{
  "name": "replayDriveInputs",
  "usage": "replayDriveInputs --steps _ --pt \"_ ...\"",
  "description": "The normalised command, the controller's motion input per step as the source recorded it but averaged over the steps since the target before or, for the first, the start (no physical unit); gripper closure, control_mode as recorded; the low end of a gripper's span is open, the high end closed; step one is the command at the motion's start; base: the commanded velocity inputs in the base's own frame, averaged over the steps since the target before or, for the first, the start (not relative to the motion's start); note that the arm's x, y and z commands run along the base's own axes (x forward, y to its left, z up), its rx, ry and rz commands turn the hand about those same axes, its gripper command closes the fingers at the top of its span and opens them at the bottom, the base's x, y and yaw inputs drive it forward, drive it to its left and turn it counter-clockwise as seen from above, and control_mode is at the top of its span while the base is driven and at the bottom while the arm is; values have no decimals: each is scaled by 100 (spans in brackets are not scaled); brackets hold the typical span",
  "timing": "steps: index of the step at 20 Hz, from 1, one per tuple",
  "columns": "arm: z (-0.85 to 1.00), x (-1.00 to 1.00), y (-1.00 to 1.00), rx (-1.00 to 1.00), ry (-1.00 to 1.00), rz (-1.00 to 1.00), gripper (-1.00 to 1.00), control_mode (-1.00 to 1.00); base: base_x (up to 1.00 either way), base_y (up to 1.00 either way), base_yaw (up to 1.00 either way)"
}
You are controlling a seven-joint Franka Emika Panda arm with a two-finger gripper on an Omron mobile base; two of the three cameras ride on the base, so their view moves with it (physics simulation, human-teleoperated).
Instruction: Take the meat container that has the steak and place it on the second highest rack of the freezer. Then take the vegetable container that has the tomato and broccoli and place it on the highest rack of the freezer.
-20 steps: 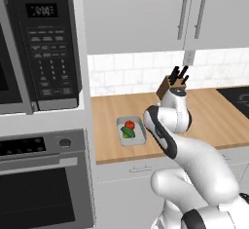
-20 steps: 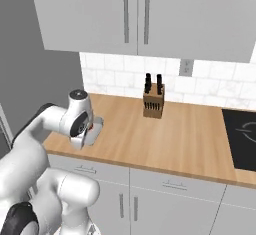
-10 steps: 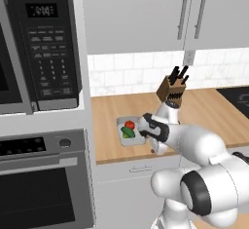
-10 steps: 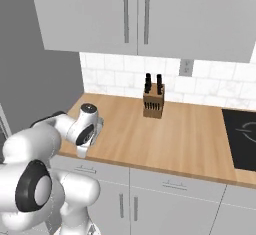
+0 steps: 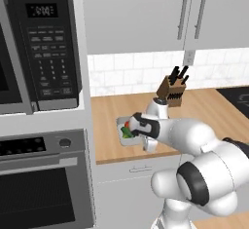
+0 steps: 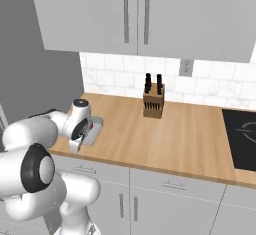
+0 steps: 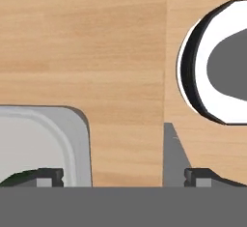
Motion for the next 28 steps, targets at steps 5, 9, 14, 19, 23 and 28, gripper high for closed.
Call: replayDriveInputs --steps 5,9,14,19,23,28 --pt "0 5 1 -9 -3 -4 -100 -100 0 0 0" --pt "3 19 9 -8 0 -1 -100 -100 0 0 0" --pt "0 48 23 -7 0 0 -100 -100 0 0 0" --pt "0 20 5 -5 0 -6 -100 -100 0 0 0" --pt "-4 11 0 -4 0 -22 -100 -100 0 0 0" --pt "-16 9 0 -1 0 -19 -100 -100 0 0 0"
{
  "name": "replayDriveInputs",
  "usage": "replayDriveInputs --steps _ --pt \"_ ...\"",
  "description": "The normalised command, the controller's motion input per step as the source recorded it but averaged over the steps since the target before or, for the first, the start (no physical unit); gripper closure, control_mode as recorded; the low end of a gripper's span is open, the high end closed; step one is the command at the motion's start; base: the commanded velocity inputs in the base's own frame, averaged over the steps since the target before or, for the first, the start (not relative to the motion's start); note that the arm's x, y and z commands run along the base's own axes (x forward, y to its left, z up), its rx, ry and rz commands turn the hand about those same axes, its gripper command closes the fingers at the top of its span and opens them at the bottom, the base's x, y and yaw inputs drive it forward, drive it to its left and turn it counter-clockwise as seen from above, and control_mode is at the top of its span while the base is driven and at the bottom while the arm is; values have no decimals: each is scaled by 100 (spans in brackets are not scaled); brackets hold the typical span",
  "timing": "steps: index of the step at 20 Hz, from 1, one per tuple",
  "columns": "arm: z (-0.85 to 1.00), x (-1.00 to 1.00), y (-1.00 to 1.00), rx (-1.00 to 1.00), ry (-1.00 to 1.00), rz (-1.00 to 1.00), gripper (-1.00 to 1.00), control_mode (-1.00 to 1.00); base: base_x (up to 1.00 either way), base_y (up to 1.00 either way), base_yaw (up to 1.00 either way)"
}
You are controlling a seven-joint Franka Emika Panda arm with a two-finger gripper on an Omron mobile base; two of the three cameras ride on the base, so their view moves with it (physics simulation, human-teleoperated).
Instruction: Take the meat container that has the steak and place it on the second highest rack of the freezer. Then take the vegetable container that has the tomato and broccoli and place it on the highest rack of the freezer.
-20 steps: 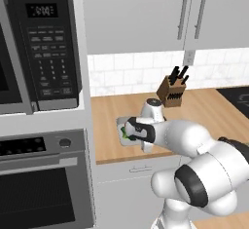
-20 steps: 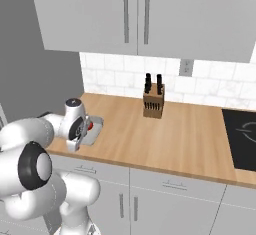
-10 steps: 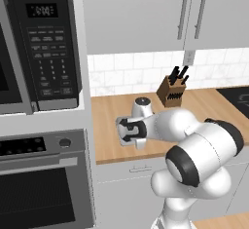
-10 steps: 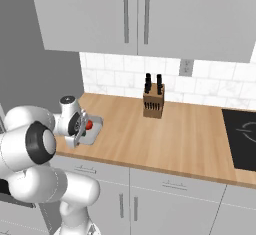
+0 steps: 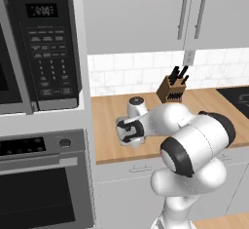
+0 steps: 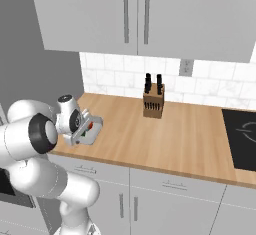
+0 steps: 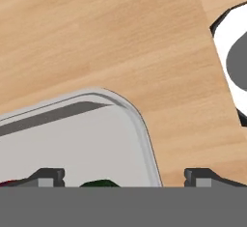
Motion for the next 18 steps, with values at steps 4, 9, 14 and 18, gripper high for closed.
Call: replayDriveInputs --steps 4,9,14,18 --pt "-4 33 -4 0 2 -2 -100 -100 0 0 0" --pt "-26 11 0 0 0 0 -100 -100 0 0 0" --pt "-21 -18 0 0 0 -1 -100 -100 0 0 0" --pt "-1 -49 0 0 0 0 -100 -100 0 0 0"
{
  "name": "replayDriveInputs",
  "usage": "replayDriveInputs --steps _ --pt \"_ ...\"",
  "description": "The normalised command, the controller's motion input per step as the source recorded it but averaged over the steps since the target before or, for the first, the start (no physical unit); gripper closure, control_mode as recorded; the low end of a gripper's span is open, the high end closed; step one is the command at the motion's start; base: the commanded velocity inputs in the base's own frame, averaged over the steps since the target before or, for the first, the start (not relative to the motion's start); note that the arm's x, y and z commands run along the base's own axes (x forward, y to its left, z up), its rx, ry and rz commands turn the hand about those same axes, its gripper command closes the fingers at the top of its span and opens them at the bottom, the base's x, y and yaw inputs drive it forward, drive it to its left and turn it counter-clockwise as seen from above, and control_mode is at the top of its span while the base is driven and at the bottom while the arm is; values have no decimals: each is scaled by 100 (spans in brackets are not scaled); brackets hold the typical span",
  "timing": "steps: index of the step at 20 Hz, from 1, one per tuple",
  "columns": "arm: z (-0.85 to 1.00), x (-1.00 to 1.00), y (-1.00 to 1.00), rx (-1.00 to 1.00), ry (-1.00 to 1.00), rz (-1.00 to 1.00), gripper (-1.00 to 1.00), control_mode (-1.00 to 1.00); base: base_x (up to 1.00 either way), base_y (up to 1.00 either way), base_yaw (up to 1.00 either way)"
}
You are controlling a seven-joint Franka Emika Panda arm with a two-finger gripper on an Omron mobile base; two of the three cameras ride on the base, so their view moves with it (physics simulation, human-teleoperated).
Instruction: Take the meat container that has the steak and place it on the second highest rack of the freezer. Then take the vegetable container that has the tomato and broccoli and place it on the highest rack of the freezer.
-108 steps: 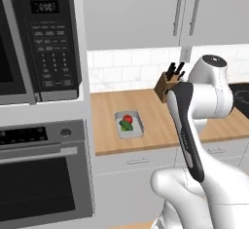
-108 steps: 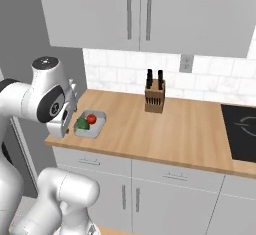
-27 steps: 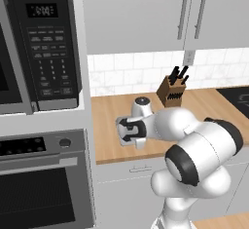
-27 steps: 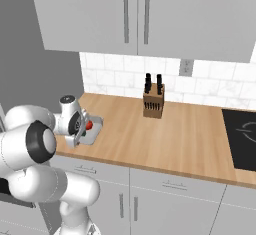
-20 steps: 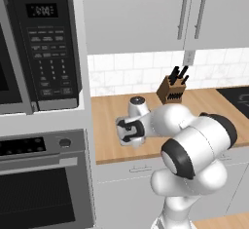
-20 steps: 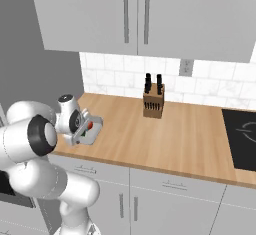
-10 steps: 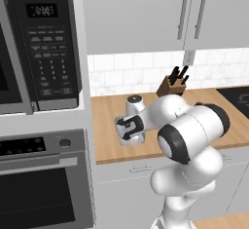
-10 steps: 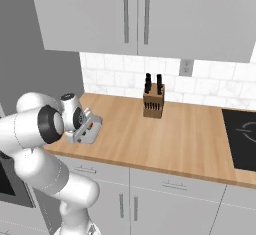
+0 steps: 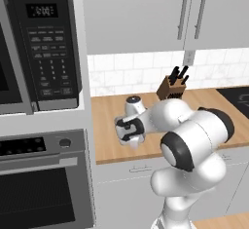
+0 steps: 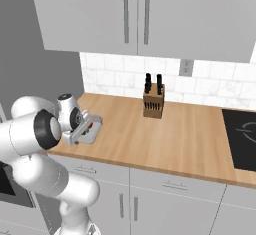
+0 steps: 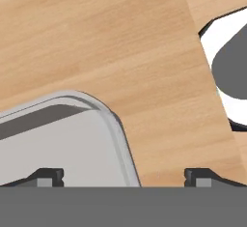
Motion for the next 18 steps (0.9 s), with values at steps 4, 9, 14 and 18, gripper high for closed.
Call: replayDriveInputs --steps 4,9,14,18 --pt "-3 -3 -1 0 2 0 -100 -100 0 0 0" --pt "-15 15 0 0 7 0 -100 -100 0 0 0" --pt "-25 10 0 0 0 0 -100 -100 0 0 0" --pt "0 0 0 0 0 0 -100 -100 0 0 0"
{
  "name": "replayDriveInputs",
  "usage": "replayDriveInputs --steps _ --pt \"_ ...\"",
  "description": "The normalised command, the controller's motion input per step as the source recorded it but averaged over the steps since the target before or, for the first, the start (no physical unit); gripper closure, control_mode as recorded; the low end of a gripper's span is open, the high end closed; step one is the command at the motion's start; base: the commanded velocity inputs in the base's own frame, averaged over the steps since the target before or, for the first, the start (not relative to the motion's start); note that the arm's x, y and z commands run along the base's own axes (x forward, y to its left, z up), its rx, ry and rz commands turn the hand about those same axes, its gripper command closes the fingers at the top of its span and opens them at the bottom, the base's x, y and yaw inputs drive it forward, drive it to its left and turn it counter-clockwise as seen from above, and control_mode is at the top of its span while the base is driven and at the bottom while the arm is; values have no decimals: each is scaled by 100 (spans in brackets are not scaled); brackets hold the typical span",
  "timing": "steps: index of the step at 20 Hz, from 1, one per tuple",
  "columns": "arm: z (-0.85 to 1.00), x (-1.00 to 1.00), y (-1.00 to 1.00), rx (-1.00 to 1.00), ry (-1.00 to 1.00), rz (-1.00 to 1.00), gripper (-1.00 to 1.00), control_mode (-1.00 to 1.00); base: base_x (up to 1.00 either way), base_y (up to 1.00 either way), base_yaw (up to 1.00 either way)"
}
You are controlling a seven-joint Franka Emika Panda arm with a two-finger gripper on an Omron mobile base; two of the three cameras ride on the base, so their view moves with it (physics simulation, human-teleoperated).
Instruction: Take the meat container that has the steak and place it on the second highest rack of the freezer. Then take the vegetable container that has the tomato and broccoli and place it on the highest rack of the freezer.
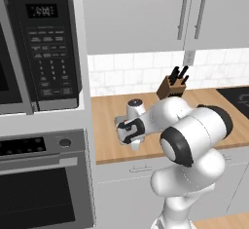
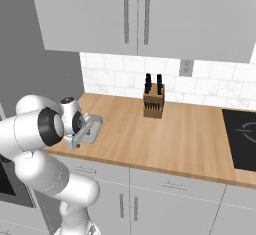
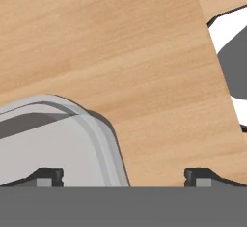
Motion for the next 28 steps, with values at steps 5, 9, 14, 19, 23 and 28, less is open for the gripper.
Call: replayDriveInputs --steps 5,9,14,19,23,28 --pt "0 0 0 0 0 0 100 -100 0 0 0" --pt "0 0 0 0 0 0 100 -100 0 0 0" --pt "0 0 1 0 0 0 100 -100 0 0 0" --pt "20 -8 -7 2 -6 0 100 -100 0 0 0" --pt "57 -9 -16 6 -8 0 100 -100 0 0 0" --pt "58 -22 -59 8 -4 17 100 -100 0 0 0"
